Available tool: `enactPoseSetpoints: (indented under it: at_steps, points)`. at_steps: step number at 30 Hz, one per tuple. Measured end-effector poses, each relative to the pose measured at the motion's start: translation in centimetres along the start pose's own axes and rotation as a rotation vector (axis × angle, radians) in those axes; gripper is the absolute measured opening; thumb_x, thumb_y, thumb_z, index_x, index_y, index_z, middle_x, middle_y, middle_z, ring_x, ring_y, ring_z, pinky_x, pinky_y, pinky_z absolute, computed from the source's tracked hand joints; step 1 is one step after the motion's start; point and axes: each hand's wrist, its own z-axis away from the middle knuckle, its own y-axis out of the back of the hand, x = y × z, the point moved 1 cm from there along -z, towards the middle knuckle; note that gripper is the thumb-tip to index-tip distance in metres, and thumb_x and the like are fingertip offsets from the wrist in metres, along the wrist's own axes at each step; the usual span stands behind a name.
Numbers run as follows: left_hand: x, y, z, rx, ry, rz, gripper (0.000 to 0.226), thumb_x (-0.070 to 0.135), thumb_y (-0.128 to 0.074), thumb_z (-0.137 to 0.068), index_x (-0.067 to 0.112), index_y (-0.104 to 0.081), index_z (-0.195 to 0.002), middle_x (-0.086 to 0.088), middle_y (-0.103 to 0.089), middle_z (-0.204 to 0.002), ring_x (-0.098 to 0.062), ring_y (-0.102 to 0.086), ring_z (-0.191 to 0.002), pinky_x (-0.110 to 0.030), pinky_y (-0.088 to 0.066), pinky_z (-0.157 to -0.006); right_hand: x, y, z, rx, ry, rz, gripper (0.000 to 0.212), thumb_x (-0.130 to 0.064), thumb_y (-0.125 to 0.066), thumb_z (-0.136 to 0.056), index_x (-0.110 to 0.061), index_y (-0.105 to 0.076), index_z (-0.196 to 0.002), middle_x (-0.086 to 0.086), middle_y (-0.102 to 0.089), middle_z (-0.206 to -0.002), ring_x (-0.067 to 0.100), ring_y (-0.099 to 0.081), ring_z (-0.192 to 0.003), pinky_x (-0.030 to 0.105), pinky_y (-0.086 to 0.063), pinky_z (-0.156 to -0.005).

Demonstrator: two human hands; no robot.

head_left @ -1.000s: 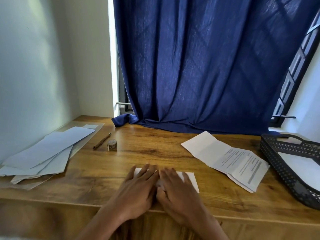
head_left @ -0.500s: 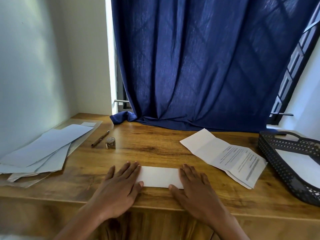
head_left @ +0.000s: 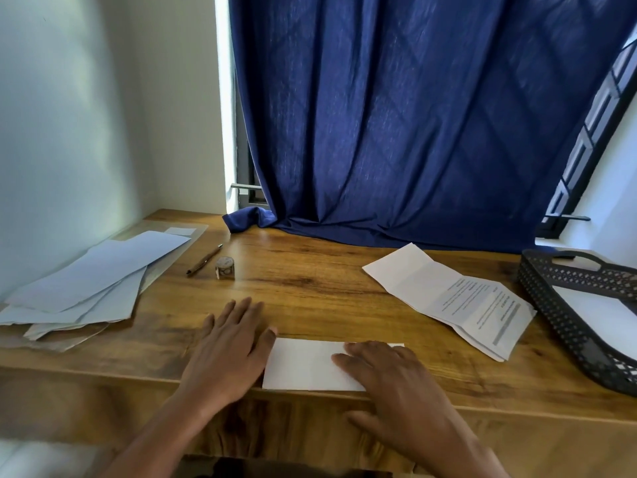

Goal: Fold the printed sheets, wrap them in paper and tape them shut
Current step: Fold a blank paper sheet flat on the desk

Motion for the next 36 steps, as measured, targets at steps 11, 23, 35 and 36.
enactPoseSetpoints:
  at_steps: [11, 23, 35, 36]
  points:
    - [0.2, -0.2, 0.2, 0.039, -0.019, -0.088, 0.066, 0.06, -0.022, -0.105, 0.032, -0.012, -0.163, 0.005, -0.007, -0.172, -0.015, -0.001, -0.158, -0.042, -0.001, -0.129, 2.3, 5.5, -0.8, 0.271, -0.102, -0.761, 0.021, -0.049, -0.054, -0.097, -0.036, -0.07, -0.096, -0.015, -0.072, -0.092, 0.006, -0.069, -0.082, 0.025, -0.058, -0.068]
    - [0.4, -0.1, 0.6, 0.15, -0.043, -0.014, 0.059, 0.06, -0.039, -0.101, 0.039, -0.031, -0.155, 0.014, -0.031, -0.164, -0.011, -0.019, -0.155, -0.044, -0.012, -0.129, 1.7, 0.8, -9.4, 0.363, -0.57, -1.374, 0.032, -0.035, -0.066, -0.096, -0.017, -0.063, -0.122, -0.002, -0.07, -0.103, 0.017, -0.068, -0.088, 0.027, -0.052, -0.064]
    - [-6.6, 7.3, -6.6, 0.313, 0.176, 0.425, 0.026, 0.034, -0.068, -0.097, 0.036, -0.063, -0.122, 0.014, -0.066, -0.12, -0.003, -0.06, -0.099, -0.028, -0.046, -0.085, 2.2, -1.7, -10.7, 0.429, -0.482, -1.076, 0.052, -0.048, -0.064, -0.094, -0.017, -0.056, -0.135, -0.006, -0.062, -0.118, 0.007, -0.06, -0.087, 0.018, -0.045, -0.063]
    - [-7.5, 7.6, -7.6, 0.321, 0.193, 0.401, 0.028, 0.03, -0.069, -0.096, 0.032, -0.064, -0.124, 0.009, -0.066, -0.125, -0.006, -0.06, -0.1, -0.03, -0.046, -0.088, 2.2, -1.7, -10.8, 0.431, -0.48, -1.072, 0.051, -0.047, -0.064, -0.094, -0.018, -0.056, -0.135, -0.006, -0.061, -0.117, 0.006, -0.059, -0.086, 0.017, -0.044, -0.063]
